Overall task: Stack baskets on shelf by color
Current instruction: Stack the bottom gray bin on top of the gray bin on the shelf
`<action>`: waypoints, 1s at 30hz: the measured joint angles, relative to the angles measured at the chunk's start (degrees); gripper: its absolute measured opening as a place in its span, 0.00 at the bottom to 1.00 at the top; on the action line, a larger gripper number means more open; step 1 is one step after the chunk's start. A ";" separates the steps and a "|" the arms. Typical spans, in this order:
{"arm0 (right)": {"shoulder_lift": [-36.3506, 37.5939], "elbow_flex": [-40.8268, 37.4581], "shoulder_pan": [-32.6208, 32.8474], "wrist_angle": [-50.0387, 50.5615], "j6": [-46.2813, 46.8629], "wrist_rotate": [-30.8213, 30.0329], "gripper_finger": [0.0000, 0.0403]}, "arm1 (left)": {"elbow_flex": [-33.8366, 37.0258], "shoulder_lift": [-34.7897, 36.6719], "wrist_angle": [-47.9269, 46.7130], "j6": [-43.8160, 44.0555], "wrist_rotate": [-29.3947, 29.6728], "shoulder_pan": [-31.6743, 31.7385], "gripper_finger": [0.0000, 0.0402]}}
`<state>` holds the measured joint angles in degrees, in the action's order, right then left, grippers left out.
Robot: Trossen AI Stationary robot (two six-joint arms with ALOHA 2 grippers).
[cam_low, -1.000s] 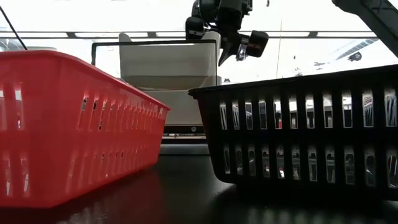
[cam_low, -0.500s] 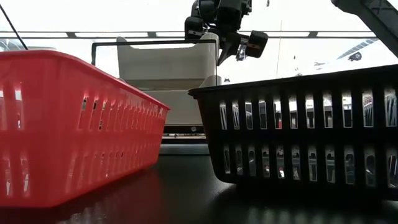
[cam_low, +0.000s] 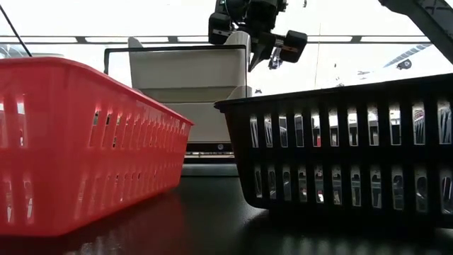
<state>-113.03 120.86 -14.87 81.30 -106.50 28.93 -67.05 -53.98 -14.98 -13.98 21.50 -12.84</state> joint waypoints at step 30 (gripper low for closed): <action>0.00 -0.04 0.28 -0.78 6.60 0.04 0.09 | 0.04 0.00 0.00 0.02 0.24 0.02 0.43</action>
<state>-113.03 120.81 -14.59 80.52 -99.90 28.97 -67.00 -53.98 -14.99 -13.96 21.74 -12.82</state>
